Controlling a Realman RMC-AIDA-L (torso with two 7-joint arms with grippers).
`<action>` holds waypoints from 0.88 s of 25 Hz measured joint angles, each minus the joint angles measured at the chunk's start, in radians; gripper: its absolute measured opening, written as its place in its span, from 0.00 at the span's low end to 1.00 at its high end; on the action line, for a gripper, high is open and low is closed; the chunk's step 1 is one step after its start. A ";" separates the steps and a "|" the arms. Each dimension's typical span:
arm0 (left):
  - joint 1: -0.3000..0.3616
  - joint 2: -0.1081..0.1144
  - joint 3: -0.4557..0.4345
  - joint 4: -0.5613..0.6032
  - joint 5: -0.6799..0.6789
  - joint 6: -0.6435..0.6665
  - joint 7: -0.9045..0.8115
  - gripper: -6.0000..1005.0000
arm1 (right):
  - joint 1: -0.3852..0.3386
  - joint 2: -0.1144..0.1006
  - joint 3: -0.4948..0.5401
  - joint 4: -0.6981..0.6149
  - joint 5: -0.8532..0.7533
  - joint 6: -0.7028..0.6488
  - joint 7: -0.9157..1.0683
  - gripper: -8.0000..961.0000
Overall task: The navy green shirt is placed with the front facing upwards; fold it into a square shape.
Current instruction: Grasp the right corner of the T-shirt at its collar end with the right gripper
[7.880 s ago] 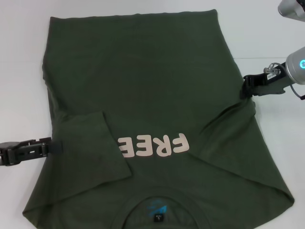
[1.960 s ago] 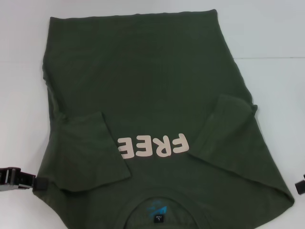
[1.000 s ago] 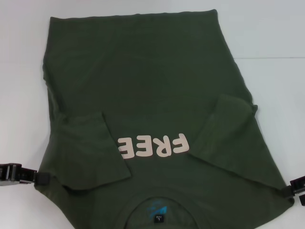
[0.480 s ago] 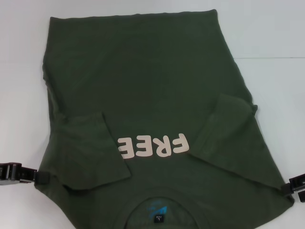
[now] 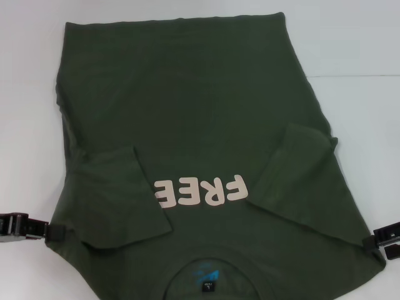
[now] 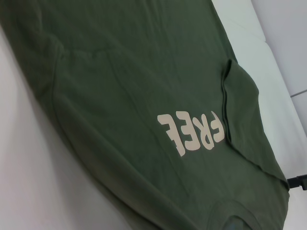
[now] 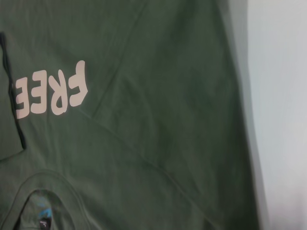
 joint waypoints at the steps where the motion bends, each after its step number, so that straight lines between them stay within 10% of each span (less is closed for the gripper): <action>1: 0.000 0.000 0.000 0.000 0.000 0.000 0.000 0.02 | 0.001 0.000 0.000 0.002 0.000 0.001 -0.002 0.78; 22: -0.003 0.000 0.001 0.000 0.000 -0.003 0.000 0.02 | 0.007 0.015 -0.008 0.003 0.001 0.020 -0.008 0.77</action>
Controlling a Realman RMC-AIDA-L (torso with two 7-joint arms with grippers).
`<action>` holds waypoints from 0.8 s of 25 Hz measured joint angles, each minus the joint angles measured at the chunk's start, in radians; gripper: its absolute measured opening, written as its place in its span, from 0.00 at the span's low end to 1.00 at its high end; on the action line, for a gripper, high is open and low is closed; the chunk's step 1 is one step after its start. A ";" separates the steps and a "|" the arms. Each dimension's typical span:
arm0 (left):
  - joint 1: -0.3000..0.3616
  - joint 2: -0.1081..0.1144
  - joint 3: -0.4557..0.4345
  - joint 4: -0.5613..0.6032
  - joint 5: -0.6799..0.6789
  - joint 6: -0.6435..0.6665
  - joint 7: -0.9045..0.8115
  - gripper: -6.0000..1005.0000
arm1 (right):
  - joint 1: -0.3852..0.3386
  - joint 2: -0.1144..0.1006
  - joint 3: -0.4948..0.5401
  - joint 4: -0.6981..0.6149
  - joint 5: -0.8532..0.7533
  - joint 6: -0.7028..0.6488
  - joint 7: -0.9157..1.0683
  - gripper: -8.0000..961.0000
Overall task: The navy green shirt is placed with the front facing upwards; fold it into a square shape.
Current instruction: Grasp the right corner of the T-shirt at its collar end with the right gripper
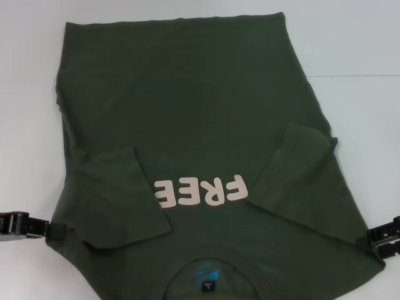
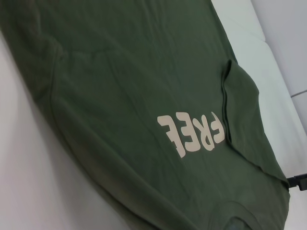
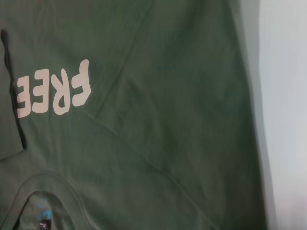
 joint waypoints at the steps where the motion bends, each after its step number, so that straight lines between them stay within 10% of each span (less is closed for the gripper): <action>1: 0.000 0.000 0.000 0.000 0.000 -0.001 0.000 0.02 | 0.000 0.001 0.000 0.000 0.000 0.000 0.000 0.77; 20: -0.002 0.000 0.003 0.000 0.000 -0.005 0.001 0.02 | 0.017 -0.007 0.012 0.008 0.023 -0.010 0.011 0.77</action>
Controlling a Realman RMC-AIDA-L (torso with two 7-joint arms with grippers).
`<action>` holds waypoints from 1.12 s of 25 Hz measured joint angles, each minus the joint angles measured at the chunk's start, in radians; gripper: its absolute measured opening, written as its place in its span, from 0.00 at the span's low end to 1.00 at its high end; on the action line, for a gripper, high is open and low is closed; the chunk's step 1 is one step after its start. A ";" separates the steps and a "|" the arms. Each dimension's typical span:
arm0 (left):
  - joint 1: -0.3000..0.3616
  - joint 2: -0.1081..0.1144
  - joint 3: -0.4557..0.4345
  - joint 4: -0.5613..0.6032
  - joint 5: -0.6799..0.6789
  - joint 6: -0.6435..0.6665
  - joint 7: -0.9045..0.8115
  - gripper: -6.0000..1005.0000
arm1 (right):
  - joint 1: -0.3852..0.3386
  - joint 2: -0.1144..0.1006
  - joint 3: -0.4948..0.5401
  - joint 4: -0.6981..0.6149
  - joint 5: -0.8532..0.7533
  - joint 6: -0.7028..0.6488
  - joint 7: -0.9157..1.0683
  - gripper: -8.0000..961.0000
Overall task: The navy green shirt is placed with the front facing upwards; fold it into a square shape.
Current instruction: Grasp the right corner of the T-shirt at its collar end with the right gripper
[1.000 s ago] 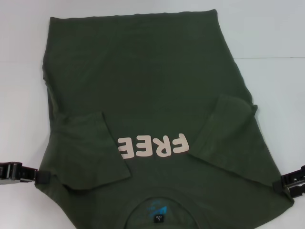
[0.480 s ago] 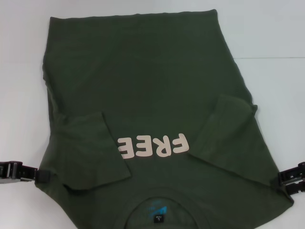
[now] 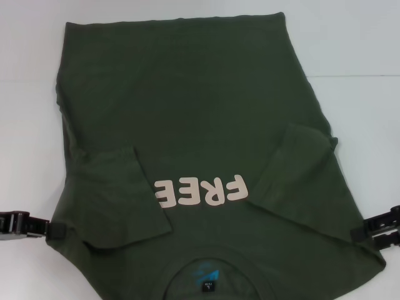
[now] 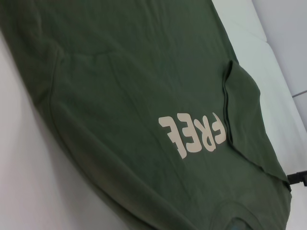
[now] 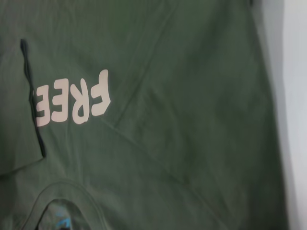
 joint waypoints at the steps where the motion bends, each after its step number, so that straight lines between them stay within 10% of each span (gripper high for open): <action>1: 0.000 0.000 0.000 0.000 0.000 0.000 0.000 0.02 | 0.002 -0.006 0.000 -0.002 -0.001 -0.005 0.004 0.77; 28: -0.002 0.000 0.002 0.000 0.000 -0.002 -0.002 0.03 | 0.001 -0.020 -0.094 -0.005 -0.008 -0.024 0.001 0.77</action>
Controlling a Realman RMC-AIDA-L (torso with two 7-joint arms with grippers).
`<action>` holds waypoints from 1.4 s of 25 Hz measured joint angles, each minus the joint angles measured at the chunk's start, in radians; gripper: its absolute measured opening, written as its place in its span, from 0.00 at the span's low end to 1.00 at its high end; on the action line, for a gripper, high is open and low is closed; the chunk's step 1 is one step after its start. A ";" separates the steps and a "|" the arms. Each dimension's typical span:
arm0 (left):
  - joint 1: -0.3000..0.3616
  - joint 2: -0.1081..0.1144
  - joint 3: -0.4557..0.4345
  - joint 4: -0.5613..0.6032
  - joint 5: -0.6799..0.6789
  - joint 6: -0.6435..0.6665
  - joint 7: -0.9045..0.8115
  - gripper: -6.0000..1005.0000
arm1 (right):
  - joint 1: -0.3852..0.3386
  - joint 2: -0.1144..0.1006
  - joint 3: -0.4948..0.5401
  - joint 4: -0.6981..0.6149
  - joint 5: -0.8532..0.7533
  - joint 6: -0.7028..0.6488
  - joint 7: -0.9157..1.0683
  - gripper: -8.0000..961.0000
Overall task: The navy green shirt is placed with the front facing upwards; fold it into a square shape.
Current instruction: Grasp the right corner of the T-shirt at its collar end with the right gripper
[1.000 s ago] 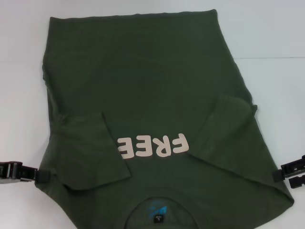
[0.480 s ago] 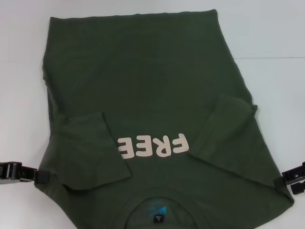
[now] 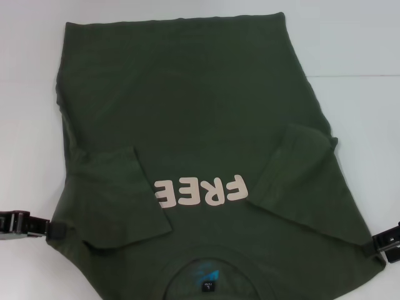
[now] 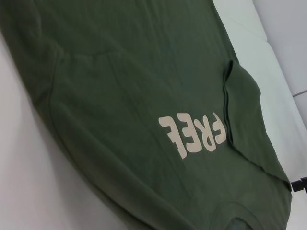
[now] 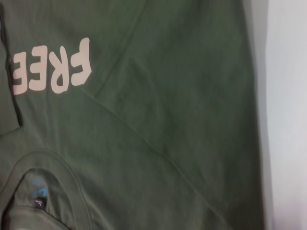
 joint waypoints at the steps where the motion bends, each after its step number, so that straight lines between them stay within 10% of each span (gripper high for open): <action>1: 0.000 0.000 0.000 0.000 0.000 0.000 0.000 0.03 | 0.000 0.000 -0.002 0.000 0.000 0.001 0.000 0.77; 35: -0.002 0.000 0.002 0.000 0.000 0.000 0.002 0.03 | 0.007 0.009 -0.027 -0.002 -0.018 0.018 -0.009 0.77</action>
